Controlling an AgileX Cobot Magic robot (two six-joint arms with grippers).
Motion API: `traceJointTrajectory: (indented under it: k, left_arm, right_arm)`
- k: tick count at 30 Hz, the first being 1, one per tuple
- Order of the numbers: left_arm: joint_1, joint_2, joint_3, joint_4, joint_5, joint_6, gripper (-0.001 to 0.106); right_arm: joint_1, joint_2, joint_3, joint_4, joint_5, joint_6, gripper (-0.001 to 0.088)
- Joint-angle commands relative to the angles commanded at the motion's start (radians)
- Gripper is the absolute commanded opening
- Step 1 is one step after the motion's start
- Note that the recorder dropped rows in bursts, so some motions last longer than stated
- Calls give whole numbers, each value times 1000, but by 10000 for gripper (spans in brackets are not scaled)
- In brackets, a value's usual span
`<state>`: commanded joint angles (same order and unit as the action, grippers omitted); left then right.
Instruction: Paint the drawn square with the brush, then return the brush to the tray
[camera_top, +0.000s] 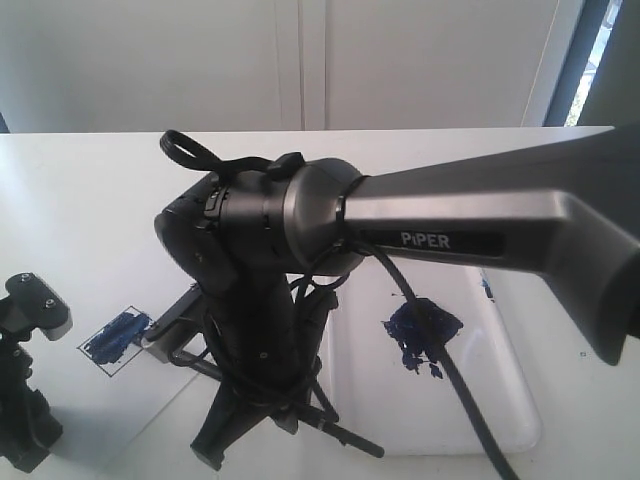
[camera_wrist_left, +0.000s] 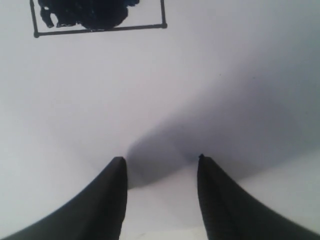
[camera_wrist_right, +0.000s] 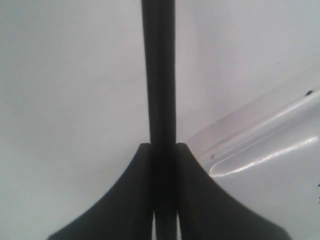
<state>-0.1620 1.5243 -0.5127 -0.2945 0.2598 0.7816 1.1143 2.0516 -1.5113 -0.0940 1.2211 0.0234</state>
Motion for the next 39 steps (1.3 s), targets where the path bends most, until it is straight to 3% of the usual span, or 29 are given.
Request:
traceJointTrajectory:
  k: [6, 14, 20, 34, 39]
  left_arm:
    - [0, 0, 0, 0, 1, 0, 498]
    - [0, 0, 0, 0, -2, 0, 498]
    - [0, 0, 0, 0, -2, 0, 498]
    - [0, 0, 0, 0, -2, 0, 498]
    - [0, 0, 0, -5, -2, 0, 498]
  right_arm:
    - [-8, 0, 0, -12, 0, 8, 0]
    - [-4, 0, 0, 94, 0, -52, 0]
    - [30, 0, 0, 136, 0, -94, 0]
    - [7, 0, 0, -84, 0, 21, 0]
    - [3, 0, 0, -72, 0, 24, 0]
